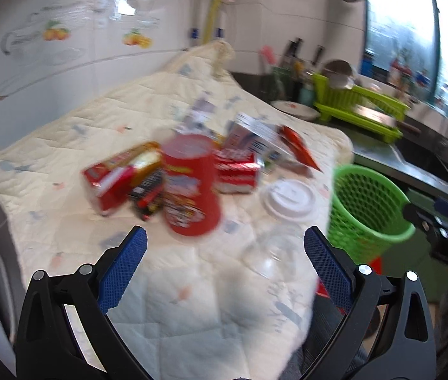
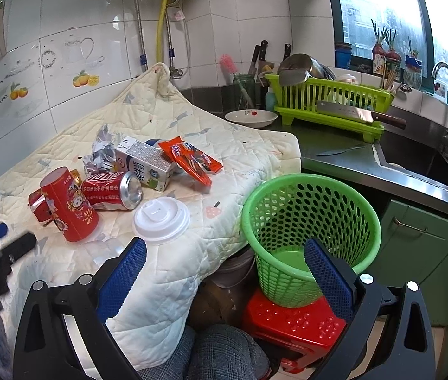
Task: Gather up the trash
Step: 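Reach the left gripper to the upside-down clear plastic cup and grasp it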
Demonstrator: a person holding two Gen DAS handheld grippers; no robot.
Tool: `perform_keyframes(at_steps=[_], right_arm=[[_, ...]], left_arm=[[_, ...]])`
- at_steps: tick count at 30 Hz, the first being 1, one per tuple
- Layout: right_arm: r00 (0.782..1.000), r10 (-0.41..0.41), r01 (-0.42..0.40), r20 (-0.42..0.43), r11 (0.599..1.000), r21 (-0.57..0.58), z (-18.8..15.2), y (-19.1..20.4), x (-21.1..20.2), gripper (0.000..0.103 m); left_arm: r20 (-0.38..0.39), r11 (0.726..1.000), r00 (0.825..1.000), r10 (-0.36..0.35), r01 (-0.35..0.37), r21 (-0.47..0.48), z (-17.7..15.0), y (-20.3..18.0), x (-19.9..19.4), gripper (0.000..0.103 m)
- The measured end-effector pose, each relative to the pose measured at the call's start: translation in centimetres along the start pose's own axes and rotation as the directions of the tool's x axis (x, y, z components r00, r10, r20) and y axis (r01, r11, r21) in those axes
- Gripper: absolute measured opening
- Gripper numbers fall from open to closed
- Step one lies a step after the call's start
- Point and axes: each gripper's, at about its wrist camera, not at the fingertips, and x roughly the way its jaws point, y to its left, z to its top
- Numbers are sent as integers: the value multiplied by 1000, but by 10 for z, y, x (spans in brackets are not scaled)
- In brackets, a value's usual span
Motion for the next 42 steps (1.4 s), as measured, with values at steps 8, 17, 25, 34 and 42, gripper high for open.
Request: perform_keyframes(at_steps=[8,17,25,34,42], right_arm=[[1000,-6,6,-5,1000,10,-2,-7,3,97],[1000,5,-4,-25,1000,21,-4,-11,9,97],[999,16,-15,-42,1000,16,-5,-11,16,97],[997,57,-59,-59,998,-23,-8,0,25,97],[985,141,-150,-99,984,-92,-2,17,52,96]], left_arm=[[-65,986,988,-138,143,83,-10,-25,31,98],[-158,975,971,-179,197,107,-16,-33,72,97],[-195,969,958,-211,231,86,-17,-31,86,75],[-176,967,958,-228,244,73,-17,-28,81,61],[-117,978,972,-205,208,16,-10,-3,54,61]])
